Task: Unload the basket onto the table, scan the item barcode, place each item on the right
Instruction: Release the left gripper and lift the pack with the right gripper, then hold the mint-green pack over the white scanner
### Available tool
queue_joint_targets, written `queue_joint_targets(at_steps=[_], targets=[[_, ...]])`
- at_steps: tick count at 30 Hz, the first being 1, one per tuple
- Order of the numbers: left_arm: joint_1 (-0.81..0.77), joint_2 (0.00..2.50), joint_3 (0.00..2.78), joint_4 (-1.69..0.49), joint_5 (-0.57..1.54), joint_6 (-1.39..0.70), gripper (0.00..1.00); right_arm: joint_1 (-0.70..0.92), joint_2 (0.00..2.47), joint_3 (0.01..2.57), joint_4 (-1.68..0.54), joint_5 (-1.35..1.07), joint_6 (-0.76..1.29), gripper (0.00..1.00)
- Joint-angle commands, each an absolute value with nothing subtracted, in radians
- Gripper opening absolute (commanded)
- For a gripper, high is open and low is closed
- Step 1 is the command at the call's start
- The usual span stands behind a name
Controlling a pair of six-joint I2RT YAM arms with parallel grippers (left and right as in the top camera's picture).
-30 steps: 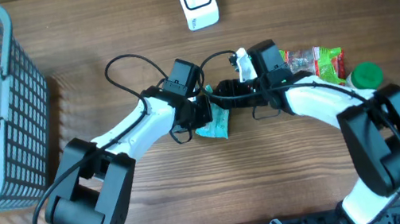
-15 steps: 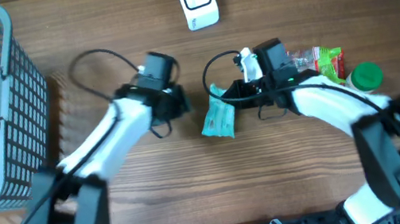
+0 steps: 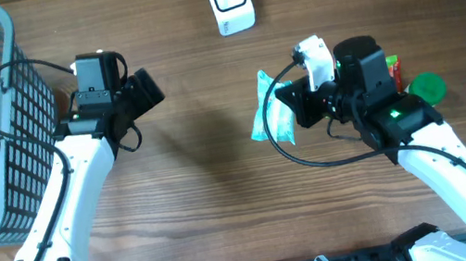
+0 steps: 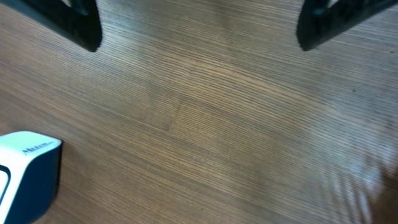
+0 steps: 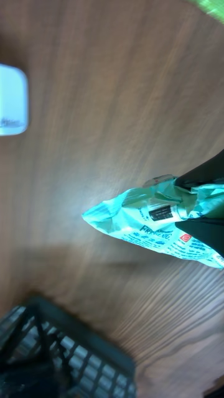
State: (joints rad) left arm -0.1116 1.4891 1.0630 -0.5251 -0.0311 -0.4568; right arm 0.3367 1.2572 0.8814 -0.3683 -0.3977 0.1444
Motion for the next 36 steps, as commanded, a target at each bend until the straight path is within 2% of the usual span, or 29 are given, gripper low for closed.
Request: queue_joint_targets(at_steps=[1, 4, 9, 12, 15, 22, 28, 36], targets=[[-0.108, 1.495, 1.060, -0.529, -0.062, -0.441, 1.00, 0.333, 1.251, 0.960, -0.445, -0.345, 0.072, 0.04], [-0.108, 1.495, 1.060, -0.529, -0.062, -0.441, 1.00, 0.333, 1.253, 1.085, -0.541, -0.312, 0.027, 0.04], [-0.108, 1.495, 1.060, -0.529, -0.062, -0.441, 1.00, 0.333, 1.281, 1.433, -0.764, -0.165, -0.049, 0.04], [-0.108, 1.495, 1.060, -0.529, -0.062, -0.441, 1.00, 0.334, 1.408, 1.719, -0.912, -0.049, -0.138, 0.04], [-0.108, 1.495, 1.060, -0.529, -0.062, -0.441, 1.00, 0.344, 1.561, 1.927, -0.925, 0.044, -0.210, 0.04], [-0.108, 1.495, 1.060, -0.529, -0.062, -0.441, 1.00, 0.441, 1.834, 1.988, -0.653, 0.300, -0.457, 0.04], [-0.108, 1.495, 1.060, -0.529, -0.062, -0.441, 1.00, 0.547, 2.109, 1.988, -0.325, 0.655, -0.728, 0.04], [-0.108, 1.495, 1.060, -0.529, -0.062, -0.441, 1.00, 0.605, 2.367, 1.988, 0.019, 0.884, -0.789, 0.04]])
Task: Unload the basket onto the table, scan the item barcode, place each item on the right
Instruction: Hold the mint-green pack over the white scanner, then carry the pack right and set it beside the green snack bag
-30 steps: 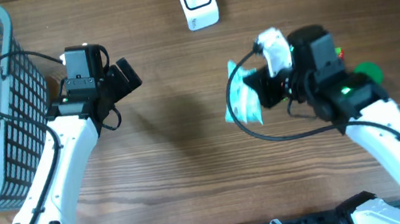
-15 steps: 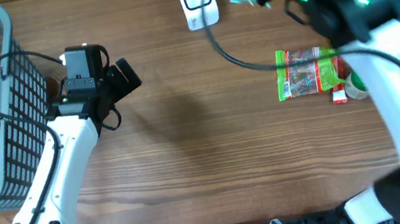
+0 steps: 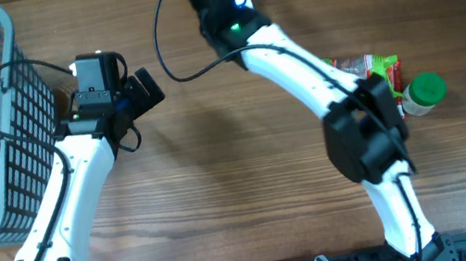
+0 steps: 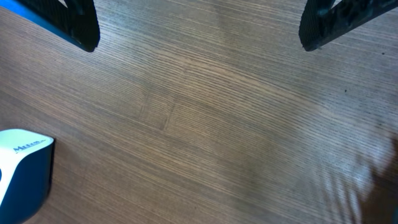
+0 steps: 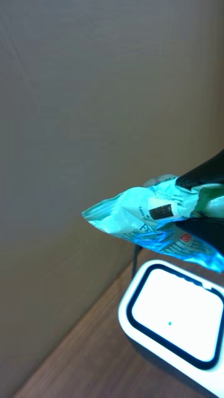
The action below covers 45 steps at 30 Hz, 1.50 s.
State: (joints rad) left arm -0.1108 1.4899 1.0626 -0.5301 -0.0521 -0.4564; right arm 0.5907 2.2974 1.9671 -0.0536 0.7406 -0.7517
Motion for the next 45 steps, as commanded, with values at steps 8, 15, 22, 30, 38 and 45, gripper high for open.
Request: queue_joint_targets(at_steps=[8, 15, 22, 30, 38, 45], targets=[[-0.108, 1.495, 1.060, -0.529, -0.062, -0.441, 1.00, 0.607, 2.394, 1.988, 0.169, 1.015, -0.783, 0.04], [-0.108, 1.495, 1.060, -0.529, -0.062, -0.441, 1.00, 0.597, 2.188, 1.988, -0.179, 0.901, -0.637, 0.04], [-0.108, 1.495, 1.060, -0.529, -0.062, -0.441, 1.00, 0.479, 1.904, 1.988, -0.938, 0.247, -0.099, 0.04], [-0.108, 1.495, 1.060, -0.529, -0.062, -0.441, 1.00, 0.232, 1.910, 1.734, -1.306, -0.084, -0.049, 0.04], [-0.108, 1.495, 1.060, -0.529, -0.062, -0.441, 1.00, 0.205, 1.910, 1.420, -0.984, -0.112, -0.044, 0.39], [-0.108, 1.495, 1.060, -0.529, -0.062, -0.441, 1.00, 0.199, 1.841, 1.507, -1.033, -0.038, -0.026, 0.76]])
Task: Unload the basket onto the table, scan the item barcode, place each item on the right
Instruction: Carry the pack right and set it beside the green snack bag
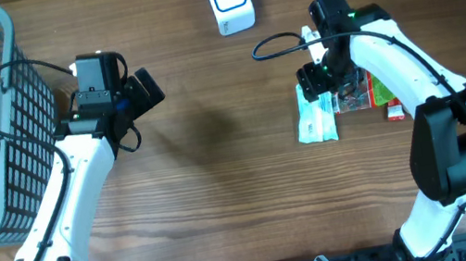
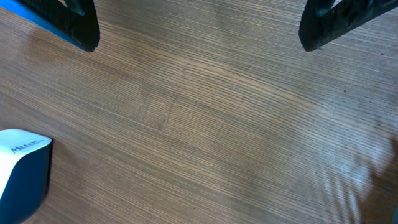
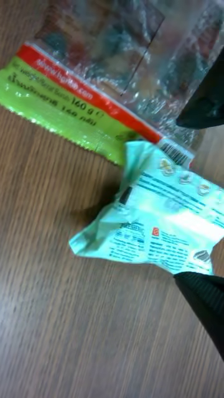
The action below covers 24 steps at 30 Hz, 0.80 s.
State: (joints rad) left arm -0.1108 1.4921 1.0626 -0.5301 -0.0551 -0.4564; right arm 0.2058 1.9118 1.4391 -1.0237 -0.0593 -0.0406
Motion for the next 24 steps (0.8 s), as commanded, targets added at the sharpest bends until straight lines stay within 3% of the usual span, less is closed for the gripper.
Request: queue_joint_targets(at_steps=[1, 2, 3, 24], targets=[[-0.108, 1.495, 1.060, -0.529, -0.062, -0.441, 1.00, 0.199, 1.822, 1.520, -1.032, -0.038, -0.027, 0.79], [-0.108, 1.495, 1.060, -0.529, -0.062, -0.441, 1.00, 0.199, 1.805, 1.527, -1.031, -0.038, -0.026, 0.81], [-0.108, 1.495, 1.060, -0.529, -0.062, -0.441, 1.00, 0.199, 1.787, 1.527, -1.032, -0.038, -0.026, 1.00], [-0.108, 1.495, 1.060, -0.529, -0.062, -0.441, 1.00, 0.199, 1.775, 1.510, -0.800, -0.038, -0.024, 1.00]])
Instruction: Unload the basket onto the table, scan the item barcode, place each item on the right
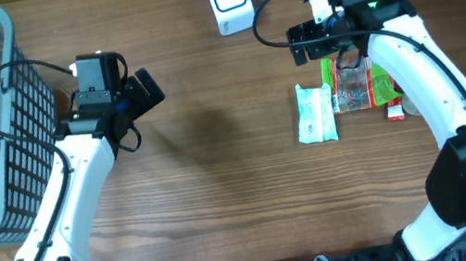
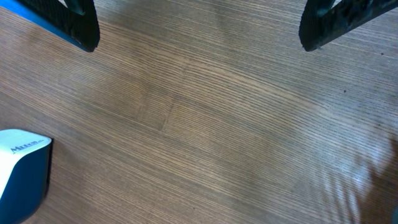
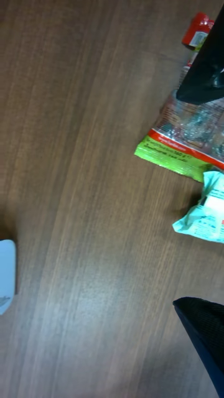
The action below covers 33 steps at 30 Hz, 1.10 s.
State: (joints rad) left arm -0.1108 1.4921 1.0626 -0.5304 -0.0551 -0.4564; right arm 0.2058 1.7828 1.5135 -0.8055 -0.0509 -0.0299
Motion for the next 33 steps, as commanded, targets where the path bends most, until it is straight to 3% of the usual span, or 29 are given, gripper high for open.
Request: queue_joint_targets(at_steps=[1, 24, 27, 33], targets=[[-0.108, 1.495, 1.060, -0.529, -0.062, -0.441, 1.00, 0.199, 1.770, 1.510, -0.801, -0.038, -0.024, 0.99], [-0.108, 1.495, 1.060, -0.529, -0.062, -0.441, 1.00, 0.199, 0.963, 1.470, -0.764, -0.020, -0.026, 1.00], [-0.108, 1.495, 1.060, -0.529, -0.062, -0.441, 1.00, 0.199, 0.841, 1.390, -0.698, -0.020, -0.026, 1.00], [-0.108, 1.495, 1.060, -0.529, -0.062, -0.441, 1.00, 0.199, 0.438, 0.976, -0.422, -0.023, -0.015, 1.00]])
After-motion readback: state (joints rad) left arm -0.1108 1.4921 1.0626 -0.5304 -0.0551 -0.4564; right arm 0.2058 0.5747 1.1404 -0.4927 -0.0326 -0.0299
